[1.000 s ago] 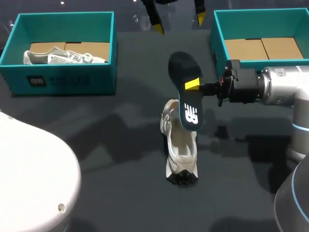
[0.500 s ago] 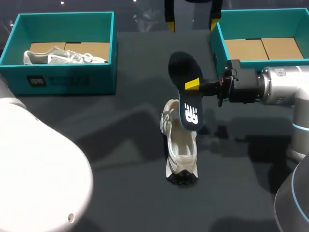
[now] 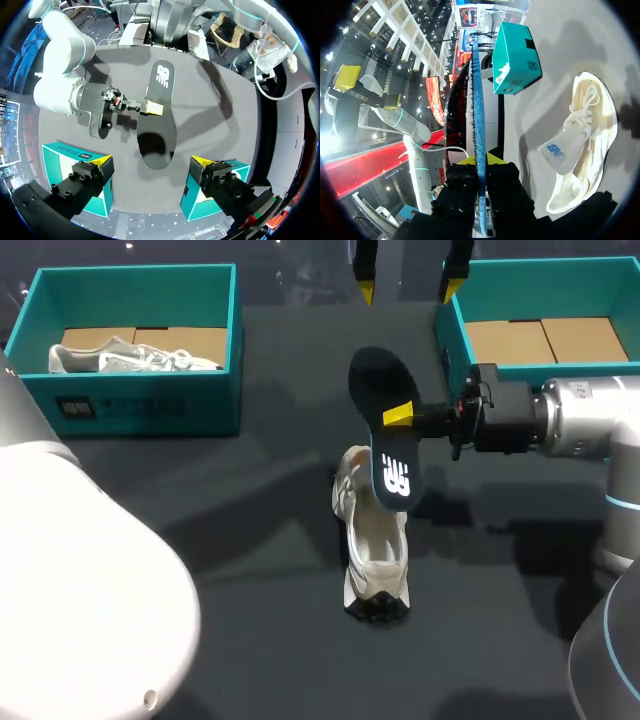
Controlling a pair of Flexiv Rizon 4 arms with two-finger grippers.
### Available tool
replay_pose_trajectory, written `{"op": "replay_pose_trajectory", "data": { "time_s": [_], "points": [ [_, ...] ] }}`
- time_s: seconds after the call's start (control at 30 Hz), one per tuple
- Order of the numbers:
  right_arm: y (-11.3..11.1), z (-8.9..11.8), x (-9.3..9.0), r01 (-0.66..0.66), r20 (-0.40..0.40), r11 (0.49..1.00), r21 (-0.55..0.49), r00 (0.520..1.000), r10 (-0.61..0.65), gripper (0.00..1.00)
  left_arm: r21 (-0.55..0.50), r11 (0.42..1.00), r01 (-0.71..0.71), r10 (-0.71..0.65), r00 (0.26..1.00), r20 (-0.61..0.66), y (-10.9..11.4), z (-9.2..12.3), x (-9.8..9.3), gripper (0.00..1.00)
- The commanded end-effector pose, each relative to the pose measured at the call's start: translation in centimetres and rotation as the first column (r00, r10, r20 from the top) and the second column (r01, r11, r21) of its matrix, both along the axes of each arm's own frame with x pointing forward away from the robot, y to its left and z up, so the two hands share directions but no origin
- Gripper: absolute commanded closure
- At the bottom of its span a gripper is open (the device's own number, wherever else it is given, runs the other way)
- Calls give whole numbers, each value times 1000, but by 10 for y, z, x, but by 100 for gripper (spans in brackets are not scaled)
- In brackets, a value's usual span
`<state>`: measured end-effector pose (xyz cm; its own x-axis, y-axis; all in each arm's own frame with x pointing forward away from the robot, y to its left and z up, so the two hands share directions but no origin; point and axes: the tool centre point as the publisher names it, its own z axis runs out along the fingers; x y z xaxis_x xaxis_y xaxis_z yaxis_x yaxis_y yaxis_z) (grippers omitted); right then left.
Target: Take the shoe out of the shoebox, open the shoe tongue, remove and reinsert the insole, then place the shoe into the shoebox
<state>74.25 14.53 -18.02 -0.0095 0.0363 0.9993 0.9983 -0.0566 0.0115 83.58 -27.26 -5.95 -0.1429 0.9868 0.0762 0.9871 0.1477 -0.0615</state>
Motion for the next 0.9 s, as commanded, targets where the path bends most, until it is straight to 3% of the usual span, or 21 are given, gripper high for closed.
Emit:
{"op": "replay_pose_trajectory", "data": {
  "time_s": [0.03,0.47,0.9],
  "points": [
    [1,-1,-1,1,0,1000,-1,1000,-1,100,-109,994,-18,20,1000,16,19,1,-5,0],
    [1,-1,-1,1,0,1000,-1,1000,-1,100,-394,916,-73,105,993,61,48,9,-10,0],
    [1,-1,-1,1,0,1000,-1,1000,-1,100,-691,715,-108,154,988,5,70,-8,-12,0]
  ]
}}
